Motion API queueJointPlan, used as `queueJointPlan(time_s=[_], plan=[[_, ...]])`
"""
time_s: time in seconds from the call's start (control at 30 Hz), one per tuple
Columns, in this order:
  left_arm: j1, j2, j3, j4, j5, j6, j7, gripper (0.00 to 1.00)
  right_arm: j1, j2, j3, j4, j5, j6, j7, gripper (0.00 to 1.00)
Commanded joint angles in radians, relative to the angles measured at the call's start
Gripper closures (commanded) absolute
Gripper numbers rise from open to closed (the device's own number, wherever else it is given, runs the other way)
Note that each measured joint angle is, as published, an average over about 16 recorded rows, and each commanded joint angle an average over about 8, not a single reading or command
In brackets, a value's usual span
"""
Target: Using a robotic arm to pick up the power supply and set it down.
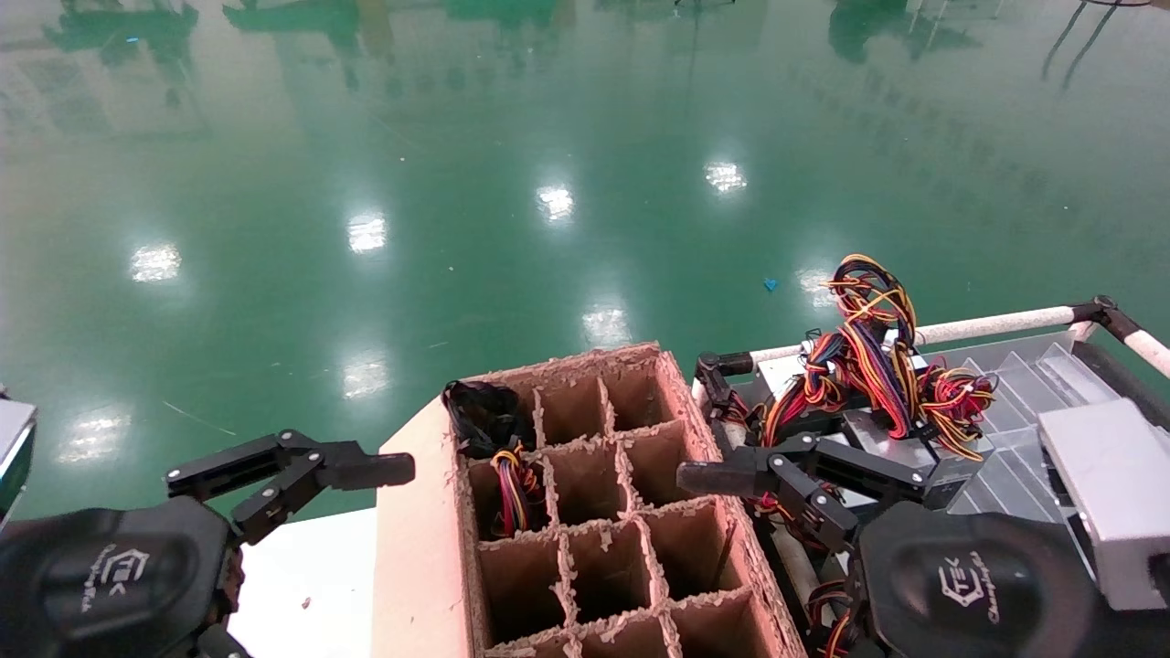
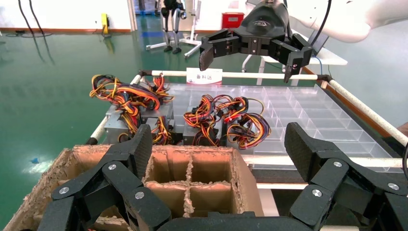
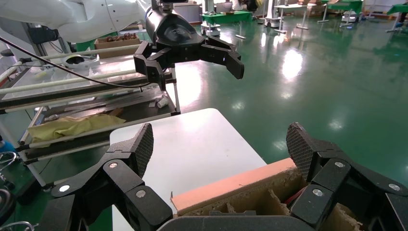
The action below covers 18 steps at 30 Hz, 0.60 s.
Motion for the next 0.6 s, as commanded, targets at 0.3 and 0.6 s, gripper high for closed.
queueJointPlan(time_s=[0.3, 0.6], plan=[[0.0, 0.0, 0.0, 0.0, 0.0, 0.0, 0.0, 0.0, 0.0, 0.0, 0.0, 0.0, 0.0, 0.0, 0.0, 0.0], [0.0, 0.0, 0.0, 0.0, 0.0, 0.0, 0.0, 0.0, 0.0, 0.0, 0.0, 0.0, 0.0, 0.0, 0.0, 0.0]])
